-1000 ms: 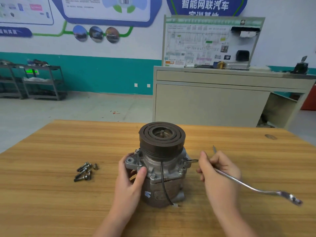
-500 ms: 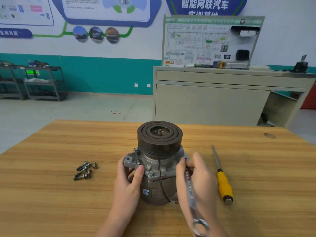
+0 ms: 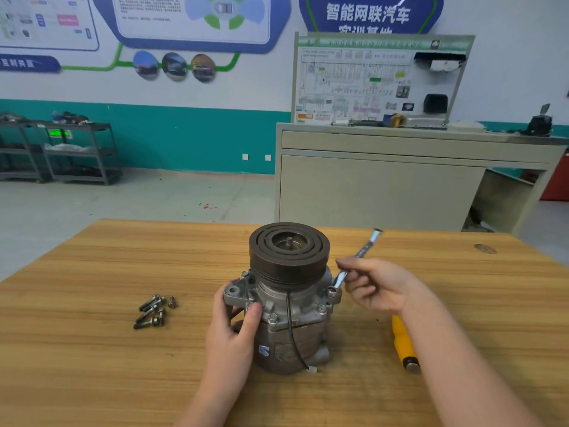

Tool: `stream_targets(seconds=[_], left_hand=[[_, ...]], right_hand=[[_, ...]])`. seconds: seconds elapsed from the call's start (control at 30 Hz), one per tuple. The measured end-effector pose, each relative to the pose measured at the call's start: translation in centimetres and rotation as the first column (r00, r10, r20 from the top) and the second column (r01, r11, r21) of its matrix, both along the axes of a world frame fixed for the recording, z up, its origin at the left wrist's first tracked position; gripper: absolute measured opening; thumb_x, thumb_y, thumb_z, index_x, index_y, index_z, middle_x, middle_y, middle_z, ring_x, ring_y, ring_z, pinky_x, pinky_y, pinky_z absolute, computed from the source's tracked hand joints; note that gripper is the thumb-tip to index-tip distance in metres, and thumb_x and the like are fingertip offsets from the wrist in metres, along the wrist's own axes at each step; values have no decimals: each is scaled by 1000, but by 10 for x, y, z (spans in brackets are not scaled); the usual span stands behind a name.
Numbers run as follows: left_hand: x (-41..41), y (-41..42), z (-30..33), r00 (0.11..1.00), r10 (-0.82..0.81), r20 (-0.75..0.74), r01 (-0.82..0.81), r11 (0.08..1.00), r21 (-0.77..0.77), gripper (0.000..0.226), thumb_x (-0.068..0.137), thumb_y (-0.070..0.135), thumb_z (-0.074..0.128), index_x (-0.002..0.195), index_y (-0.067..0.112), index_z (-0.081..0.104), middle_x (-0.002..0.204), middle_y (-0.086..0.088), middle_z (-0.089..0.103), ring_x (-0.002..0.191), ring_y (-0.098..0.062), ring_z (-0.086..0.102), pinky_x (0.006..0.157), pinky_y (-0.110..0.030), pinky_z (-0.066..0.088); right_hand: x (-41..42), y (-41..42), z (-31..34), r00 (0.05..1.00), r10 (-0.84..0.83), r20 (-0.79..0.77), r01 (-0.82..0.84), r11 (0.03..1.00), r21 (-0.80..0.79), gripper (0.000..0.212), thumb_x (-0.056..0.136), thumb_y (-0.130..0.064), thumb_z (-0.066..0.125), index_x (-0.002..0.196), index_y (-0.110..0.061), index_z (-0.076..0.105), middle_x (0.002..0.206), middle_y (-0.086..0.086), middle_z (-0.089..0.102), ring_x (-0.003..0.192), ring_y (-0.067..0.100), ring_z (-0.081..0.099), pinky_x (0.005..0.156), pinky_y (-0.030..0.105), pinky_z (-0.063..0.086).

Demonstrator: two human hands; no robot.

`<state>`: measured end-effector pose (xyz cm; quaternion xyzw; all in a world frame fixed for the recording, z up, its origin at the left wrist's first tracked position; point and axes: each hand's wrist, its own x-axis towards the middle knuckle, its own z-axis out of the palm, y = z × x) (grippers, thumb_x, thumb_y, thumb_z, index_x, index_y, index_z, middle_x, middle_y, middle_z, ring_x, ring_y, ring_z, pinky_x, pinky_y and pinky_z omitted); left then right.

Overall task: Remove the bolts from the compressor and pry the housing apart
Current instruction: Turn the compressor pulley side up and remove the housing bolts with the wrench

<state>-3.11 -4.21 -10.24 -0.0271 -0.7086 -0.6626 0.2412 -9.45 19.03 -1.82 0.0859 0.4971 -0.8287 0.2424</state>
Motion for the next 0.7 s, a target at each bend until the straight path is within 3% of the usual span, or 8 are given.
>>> stream_targets(seconds=[0.1, 0.2, 0.3, 0.37, 0.5, 0.6, 0.7], left_hand=[[0, -1, -3, 1000, -22, 13, 22, 1000, 6, 39, 91, 13, 60, 124, 29, 47, 105, 15, 66, 94, 16, 59, 70, 1, 42], [-2, -3, -5, 999, -31, 14, 31, 999, 9, 42, 91, 13, 61, 128, 26, 46, 105, 16, 66, 96, 14, 59, 72, 1, 42], [-3, -3, -5, 999, -48, 5, 48, 999, 19, 39, 89, 19, 61, 126, 24, 48, 100, 20, 67, 94, 15, 60, 70, 1, 42], [-2, -2, -4, 997, -71, 3, 71, 997, 19, 51, 81, 39, 59, 128, 21, 48, 103, 17, 66, 94, 15, 59, 70, 2, 42], [-1, -2, -1, 996, -89, -3, 89, 996, 3, 73, 69, 59, 54, 129, 19, 49, 107, 18, 65, 97, 15, 57, 71, 3, 40], [-1, -3, -2, 995, -96, -8, 96, 995, 12, 73, 68, 59, 54, 128, 18, 49, 103, 19, 67, 97, 15, 57, 72, 3, 40], [-1, -3, -1, 995, -97, -4, 97, 995, 4, 72, 68, 60, 54, 128, 19, 49, 103, 33, 63, 97, 15, 57, 72, 3, 39]], right_hand=[[-2, -6, 0, 998, -25, -63, 20, 997, -80, 13, 73, -9, 66, 61, -9, 60, 45, -1, 46, 31, 2, 38, 26, 10, 26], [11, 0, -3, 947, -243, -212, 204, 961, -189, 21, 72, -11, 69, 57, -13, 55, 43, -2, 48, 29, 1, 38, 26, 12, 26], [26, -3, -14, 743, -540, -396, 533, 835, -138, 44, 83, -3, 66, 50, -20, 44, 39, -1, 43, 27, 5, 33, 30, 10, 22], [36, -13, -23, 577, -630, -520, 696, 712, -91, 49, 86, -2, 66, 51, -22, 38, 40, -2, 43, 31, 7, 37, 32, 12, 25], [52, -33, -36, 321, -473, -820, 872, 486, 61, 46, 83, -12, 69, 50, -22, 39, 41, 1, 50, 38, 9, 42, 39, 16, 32], [62, -46, -38, 219, -322, -921, 887, 458, 51, 39, 83, -21, 65, 55, -18, 38, 48, 10, 45, 44, 8, 36, 45, 17, 30], [73, -59, -36, 149, -149, -978, 900, 429, 72, 38, 83, -20, 59, 56, -23, 31, 55, 4, 36, 47, 2, 29, 48, 7, 26]])
